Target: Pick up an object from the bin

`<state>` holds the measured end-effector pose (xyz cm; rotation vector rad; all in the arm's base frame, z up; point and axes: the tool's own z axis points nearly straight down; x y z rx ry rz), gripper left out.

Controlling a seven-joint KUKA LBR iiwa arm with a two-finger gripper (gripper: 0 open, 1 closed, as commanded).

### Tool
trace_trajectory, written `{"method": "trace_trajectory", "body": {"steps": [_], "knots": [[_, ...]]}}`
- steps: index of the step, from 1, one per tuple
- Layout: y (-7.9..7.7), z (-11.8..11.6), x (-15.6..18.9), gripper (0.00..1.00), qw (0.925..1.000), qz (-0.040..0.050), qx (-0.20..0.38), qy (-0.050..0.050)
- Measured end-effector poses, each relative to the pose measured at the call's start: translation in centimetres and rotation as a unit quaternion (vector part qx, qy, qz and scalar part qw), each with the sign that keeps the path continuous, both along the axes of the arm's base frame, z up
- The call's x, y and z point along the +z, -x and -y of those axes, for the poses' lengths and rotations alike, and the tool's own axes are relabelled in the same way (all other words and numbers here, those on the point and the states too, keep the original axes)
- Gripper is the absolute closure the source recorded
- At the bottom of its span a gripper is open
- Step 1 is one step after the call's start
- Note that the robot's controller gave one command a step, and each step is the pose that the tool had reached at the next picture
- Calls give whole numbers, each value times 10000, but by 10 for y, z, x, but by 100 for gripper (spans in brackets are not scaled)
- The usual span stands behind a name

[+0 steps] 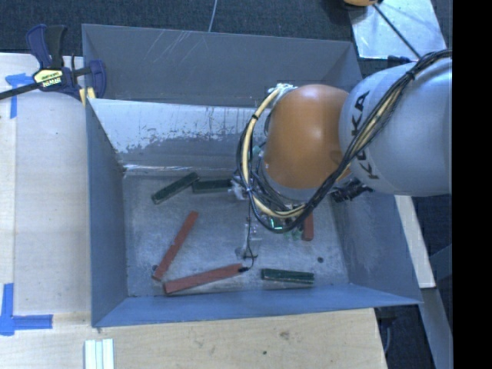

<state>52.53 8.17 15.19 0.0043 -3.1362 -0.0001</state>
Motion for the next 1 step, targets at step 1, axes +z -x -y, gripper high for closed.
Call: {"method": "trace_trajectory", "body": {"steps": [1], "knots": [[-2, 0, 4, 0, 10000, 40, -15, -3]]}}
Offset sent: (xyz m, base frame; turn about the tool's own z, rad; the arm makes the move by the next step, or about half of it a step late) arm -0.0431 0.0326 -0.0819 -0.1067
